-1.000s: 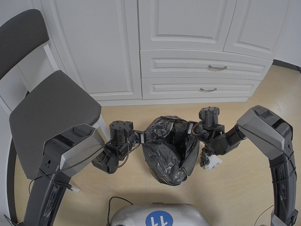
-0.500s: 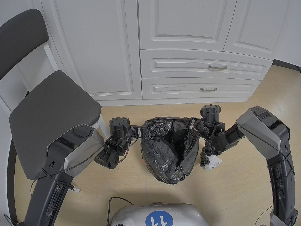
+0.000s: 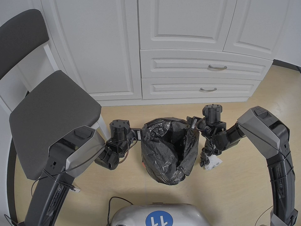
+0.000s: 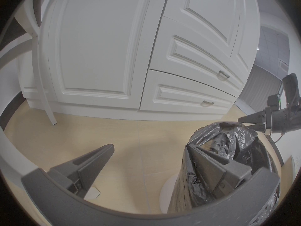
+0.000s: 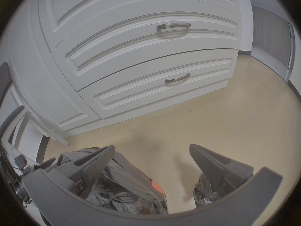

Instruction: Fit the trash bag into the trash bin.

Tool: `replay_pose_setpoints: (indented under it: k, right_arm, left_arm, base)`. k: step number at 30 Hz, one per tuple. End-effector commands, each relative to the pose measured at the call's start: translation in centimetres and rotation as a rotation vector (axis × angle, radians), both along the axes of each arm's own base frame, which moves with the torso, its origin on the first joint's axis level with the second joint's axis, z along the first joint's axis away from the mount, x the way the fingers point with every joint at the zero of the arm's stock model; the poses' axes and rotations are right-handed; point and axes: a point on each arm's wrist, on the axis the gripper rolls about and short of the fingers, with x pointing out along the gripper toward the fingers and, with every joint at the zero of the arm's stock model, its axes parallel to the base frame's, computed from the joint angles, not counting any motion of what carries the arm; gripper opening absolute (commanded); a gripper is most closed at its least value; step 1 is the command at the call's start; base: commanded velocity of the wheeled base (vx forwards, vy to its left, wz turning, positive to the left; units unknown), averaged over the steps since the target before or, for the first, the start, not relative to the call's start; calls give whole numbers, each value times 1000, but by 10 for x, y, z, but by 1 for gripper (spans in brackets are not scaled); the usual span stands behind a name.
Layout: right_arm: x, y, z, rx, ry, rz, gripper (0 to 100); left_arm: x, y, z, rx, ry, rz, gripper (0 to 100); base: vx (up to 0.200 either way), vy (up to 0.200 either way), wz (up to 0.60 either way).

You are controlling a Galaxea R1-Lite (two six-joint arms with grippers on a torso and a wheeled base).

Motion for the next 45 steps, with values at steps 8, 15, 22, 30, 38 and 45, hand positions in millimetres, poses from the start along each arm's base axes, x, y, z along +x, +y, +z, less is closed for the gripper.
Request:
replay_pose_setpoints:
  k: [8,15,22,30,38,45]
  right_arm:
    - [-1,-6,20,12,-35,-10,100]
    - [-9,-8,42,20,-62,-12,100]
    - [-25,-13,61,-2,-62,-4,100]
    - [-63,-46,62,-275,32,40,100]
    - [-98,-49,54,-385,109,184,100]
    - [-111,-25,35,-416,154,281,100]
  left_arm:
    - [-5,5,-11,40,89,10,100]
    - [-16,-3,-9,42,104,-16,100]
    - [-25,-21,-10,3,115,-43,100]
    - [-32,-29,-24,16,138,-61,100]
    - [-43,-19,-27,64,181,-22,100]
    - [-51,-10,-31,89,211,-14,100]
  base:
    - [0,0,0]
    - [0,0,0]
    - [0,0,0]
    - [0,0,0]
    - [0,0,0]
    - [0,0,0]
